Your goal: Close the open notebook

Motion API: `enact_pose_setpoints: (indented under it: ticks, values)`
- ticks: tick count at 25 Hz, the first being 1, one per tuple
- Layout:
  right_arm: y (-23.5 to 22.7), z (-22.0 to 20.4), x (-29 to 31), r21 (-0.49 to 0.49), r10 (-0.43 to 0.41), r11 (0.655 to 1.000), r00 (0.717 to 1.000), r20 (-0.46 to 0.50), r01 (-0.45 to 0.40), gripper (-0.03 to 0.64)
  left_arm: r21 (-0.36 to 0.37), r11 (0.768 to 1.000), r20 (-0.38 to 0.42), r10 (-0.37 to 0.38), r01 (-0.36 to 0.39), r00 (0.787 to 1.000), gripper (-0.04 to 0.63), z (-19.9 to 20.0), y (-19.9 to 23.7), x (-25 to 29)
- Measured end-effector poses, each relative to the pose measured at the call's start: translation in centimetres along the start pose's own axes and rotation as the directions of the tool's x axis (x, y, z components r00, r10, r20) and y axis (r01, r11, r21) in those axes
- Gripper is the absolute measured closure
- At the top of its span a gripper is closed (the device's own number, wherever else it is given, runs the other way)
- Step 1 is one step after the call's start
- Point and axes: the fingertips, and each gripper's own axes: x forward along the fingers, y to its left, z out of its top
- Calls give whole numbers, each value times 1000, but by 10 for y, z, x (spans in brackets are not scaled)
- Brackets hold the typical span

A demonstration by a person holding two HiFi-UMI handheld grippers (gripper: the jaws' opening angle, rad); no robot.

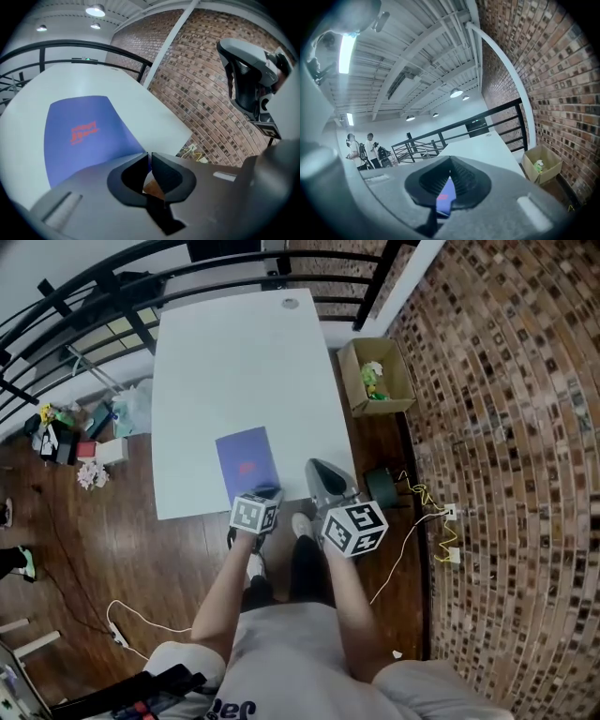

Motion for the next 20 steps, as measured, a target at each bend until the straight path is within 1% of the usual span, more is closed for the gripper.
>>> enact_pose_setpoints:
  ticks: [1, 3, 5, 6, 8, 11, 12, 14, 16, 17, 18, 19, 20]
  values:
    - [7, 3, -4, -8, 0, 1000, 1000, 9, 0, 627, -5, 1000, 38, -12, 12, 999, 565, 4, -4, -7]
    - [22, 9, -13, -30, 1, 1000, 1000, 30, 0, 627, -28, 999, 152, -34, 39, 988, 565, 17, -14, -31]
    - [38, 16, -22, -54, -4, 999, 998, 56, 7, 627, -46, 997, 267, -40, 54, 963, 567, 32, -20, -66]
    - [46, 19, -28, -66, -6, 998, 998, 69, 11, 627, -48, 997, 313, -44, 62, 949, 569, 38, -22, -83]
    - [66, 21, -38, -92, -4, 996, 996, 89, 13, 627, -28, 997, 374, -61, 78, 925, 569, 44, -25, -114]
    - [100, 14, -56, -111, 17, 994, 996, 91, -7, 627, 27, 996, 412, -86, 82, 907, 566, 34, -28, -152]
    - [108, 12, -62, -111, 23, 994, 996, 90, -13, 627, 38, 995, 418, -98, 90, 903, 556, 29, -30, -161]
    - [120, 12, -73, -121, 31, 993, 995, 95, -19, 627, 56, 991, 420, -132, 120, 898, 451, 20, -34, -167]
    - [128, 16, -85, -138, 42, 990, 994, 105, -27, 627, 88, 987, 402, -156, 131, 902, 351, 13, -40, -166]
    - [132, 18, -93, -147, 49, 989, 993, 110, -32, 627, 111, 986, 393, -159, 125, 906, 327, 9, -45, -168]
    - [136, 18, -102, -156, 56, 987, 992, 114, -38, 627, 129, 985, 391, -157, 115, 907, 324, 3, -52, -171]
    - [139, 19, -112, -165, 63, 985, 991, 118, -43, 627, 138, 985, 402, -153, 105, 903, 324, -2, -60, -176]
    - [142, 19, -122, -172, 70, 984, 990, 124, -48, 627, 137, 986, 428, -145, 95, 892, 333, -6, -69, -185]
